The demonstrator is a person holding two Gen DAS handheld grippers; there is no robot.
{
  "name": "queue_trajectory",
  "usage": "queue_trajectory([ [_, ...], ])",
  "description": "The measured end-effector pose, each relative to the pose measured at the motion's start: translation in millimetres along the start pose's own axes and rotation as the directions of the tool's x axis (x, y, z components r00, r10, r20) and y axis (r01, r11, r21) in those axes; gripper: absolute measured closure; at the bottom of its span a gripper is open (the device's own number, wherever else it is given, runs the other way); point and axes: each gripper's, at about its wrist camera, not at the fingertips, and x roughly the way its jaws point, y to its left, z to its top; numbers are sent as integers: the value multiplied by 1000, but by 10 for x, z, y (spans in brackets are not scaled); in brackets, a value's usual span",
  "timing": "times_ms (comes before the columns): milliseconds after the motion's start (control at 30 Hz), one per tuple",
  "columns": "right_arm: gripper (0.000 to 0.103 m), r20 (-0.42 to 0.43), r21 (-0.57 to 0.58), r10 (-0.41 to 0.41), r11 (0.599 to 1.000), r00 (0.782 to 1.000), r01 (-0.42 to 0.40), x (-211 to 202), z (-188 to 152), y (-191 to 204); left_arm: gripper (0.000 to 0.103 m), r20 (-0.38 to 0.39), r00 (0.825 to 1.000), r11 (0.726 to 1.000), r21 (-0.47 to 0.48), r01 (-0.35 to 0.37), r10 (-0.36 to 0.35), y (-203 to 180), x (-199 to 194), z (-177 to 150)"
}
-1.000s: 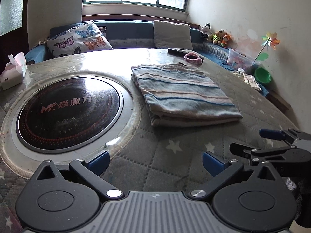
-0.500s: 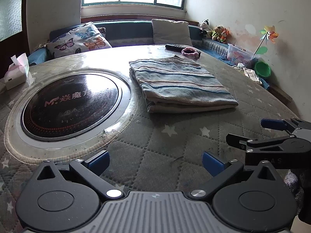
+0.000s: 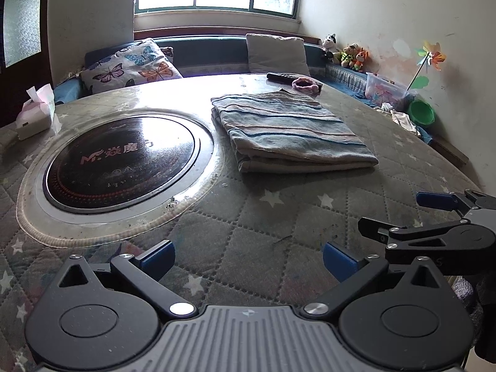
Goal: Fold towel
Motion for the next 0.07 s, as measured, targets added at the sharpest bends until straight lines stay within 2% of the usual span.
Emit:
queue_trajectory([
  [67,0,2,0,0,1000,1000,0,-13,-4,4,0,4,1000,1000,1,-8,8,-3,-9,-11],
])
